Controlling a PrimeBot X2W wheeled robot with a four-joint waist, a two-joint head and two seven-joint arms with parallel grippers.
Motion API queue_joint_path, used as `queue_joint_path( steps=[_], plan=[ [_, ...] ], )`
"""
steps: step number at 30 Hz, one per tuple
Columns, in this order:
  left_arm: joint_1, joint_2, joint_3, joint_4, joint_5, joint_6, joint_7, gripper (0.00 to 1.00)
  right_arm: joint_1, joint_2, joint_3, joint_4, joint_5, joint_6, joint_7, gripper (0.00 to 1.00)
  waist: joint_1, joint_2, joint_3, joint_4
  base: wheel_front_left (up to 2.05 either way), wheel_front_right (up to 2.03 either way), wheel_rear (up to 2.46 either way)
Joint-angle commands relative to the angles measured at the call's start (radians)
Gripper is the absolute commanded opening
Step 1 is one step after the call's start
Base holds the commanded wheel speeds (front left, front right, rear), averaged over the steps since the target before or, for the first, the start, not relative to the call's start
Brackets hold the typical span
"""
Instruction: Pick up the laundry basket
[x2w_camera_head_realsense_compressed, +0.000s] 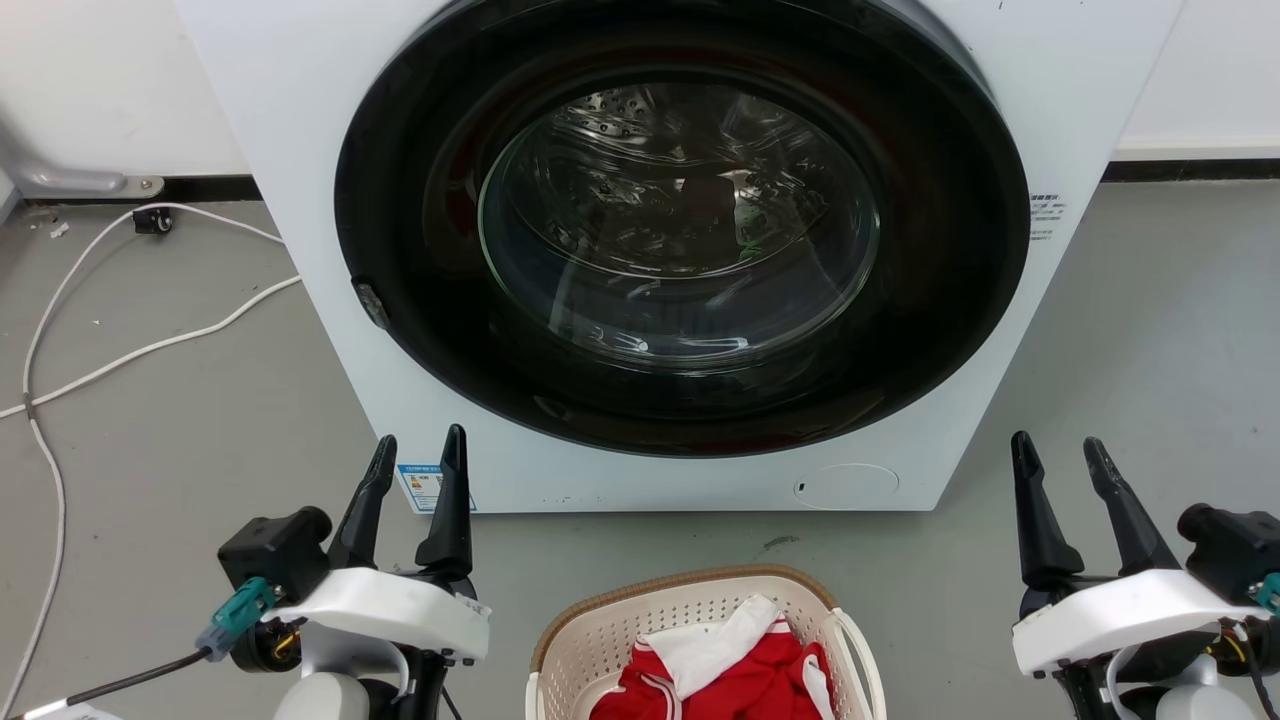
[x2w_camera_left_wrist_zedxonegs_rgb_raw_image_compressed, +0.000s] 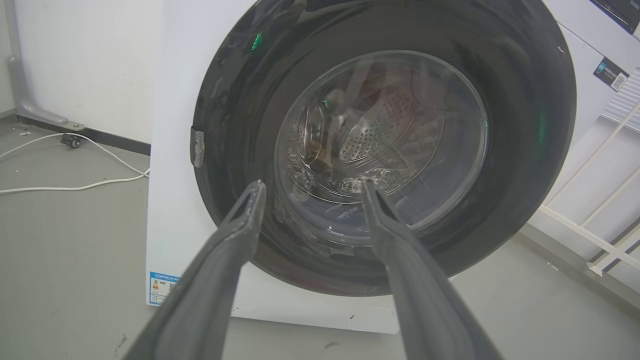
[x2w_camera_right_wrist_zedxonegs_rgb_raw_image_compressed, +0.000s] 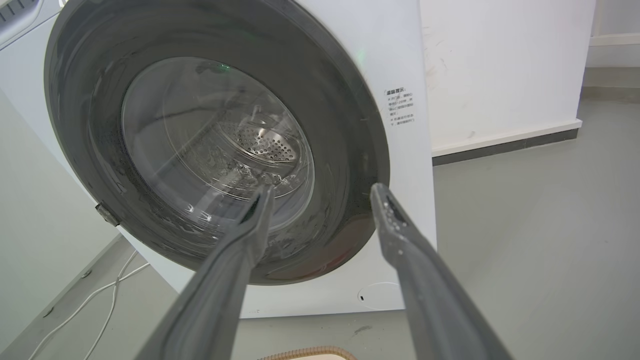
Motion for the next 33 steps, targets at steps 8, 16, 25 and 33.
queue_joint_path(
  steps=[8,16,25,33],
  plan=[
    [-0.025,0.014,-0.016,0.006,0.109,0.01,-0.026,1.0,0.01,0.002,0.007,-0.02,-0.107,0.0,0.0,1.0,0.0,0.0,0.001,0.001,0.0,0.0,0.0],
    [-0.027,0.019,-0.025,0.026,0.175,0.022,-0.041,1.0,0.016,0.002,0.005,-0.027,-0.177,0.0,0.005,1.0,0.0,0.0,0.003,0.002,0.0,0.0,0.0],
    [-0.032,0.024,-0.035,0.039,0.251,0.033,-0.06,1.0,0.025,0.003,0.001,-0.032,-0.253,0.0,0.015,1.0,0.0,0.0,0.004,0.003,0.0,0.0,0.0],
    [-0.033,0.023,-0.039,0.047,0.298,0.03,-0.076,1.0,0.029,0.003,0.004,-0.035,-0.289,0.0,0.0,1.0,0.0,0.0,0.005,0.002,0.0,0.0,0.0]
  ],
)
